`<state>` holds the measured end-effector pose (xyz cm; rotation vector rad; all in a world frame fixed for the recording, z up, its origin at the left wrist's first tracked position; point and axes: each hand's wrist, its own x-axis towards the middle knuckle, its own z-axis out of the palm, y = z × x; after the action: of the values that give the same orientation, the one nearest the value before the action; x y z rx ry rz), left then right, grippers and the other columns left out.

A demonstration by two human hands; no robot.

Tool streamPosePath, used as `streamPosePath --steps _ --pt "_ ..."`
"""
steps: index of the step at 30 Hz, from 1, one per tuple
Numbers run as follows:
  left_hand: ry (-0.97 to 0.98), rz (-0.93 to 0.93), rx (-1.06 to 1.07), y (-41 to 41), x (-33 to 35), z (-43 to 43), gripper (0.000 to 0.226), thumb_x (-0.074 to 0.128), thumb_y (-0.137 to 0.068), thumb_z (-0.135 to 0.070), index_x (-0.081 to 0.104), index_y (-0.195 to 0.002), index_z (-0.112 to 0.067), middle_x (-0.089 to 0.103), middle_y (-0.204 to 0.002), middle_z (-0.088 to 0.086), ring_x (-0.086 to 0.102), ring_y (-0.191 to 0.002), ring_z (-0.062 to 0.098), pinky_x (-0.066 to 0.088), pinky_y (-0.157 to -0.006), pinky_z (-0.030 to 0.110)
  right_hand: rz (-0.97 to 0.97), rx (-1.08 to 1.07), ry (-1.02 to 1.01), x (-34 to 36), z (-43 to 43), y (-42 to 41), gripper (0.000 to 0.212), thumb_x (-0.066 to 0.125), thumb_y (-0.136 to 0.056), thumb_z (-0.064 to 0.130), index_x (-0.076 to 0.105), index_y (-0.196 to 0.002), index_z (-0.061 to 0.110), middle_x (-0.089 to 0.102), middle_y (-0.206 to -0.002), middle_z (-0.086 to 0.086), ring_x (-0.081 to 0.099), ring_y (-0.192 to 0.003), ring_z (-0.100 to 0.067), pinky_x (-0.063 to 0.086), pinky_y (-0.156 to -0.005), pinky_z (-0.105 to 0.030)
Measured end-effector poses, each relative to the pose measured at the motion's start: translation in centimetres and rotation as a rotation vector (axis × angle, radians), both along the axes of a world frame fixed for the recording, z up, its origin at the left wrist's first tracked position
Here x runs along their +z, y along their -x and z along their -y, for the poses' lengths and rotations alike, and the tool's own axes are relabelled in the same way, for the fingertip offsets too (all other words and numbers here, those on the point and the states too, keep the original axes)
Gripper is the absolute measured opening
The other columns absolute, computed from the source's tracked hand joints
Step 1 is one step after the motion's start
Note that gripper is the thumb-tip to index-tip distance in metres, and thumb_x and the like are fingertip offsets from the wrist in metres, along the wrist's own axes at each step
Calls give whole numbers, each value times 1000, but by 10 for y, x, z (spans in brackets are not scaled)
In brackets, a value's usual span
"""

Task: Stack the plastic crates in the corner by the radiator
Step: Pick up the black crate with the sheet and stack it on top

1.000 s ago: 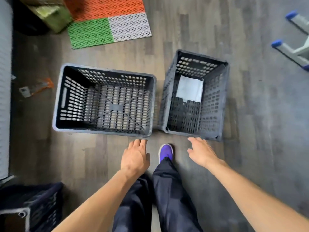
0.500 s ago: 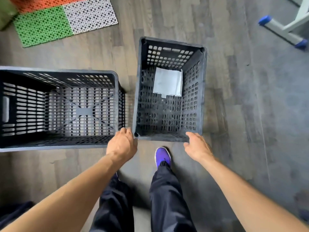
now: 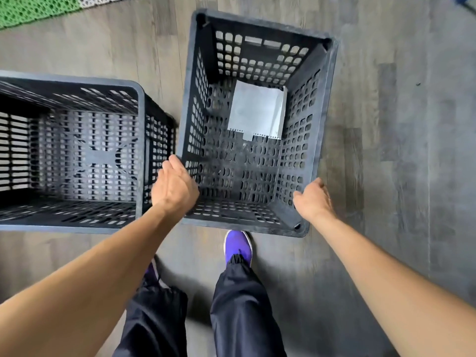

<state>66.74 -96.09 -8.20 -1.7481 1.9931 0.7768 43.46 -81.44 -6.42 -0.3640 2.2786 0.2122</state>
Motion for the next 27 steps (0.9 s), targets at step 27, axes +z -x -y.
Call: streamPosePath --steps 27 --pt "253 -204 156 -38 225 -24 23 60 -92 -30 43 -88 -14 55 -71 2 51 -60 28 35 -59 33 -59 33 338 216 -20 29 34 57 -92 17 31 -71 17 37 -65 -1 37 -62 -20 30 -53 -33"
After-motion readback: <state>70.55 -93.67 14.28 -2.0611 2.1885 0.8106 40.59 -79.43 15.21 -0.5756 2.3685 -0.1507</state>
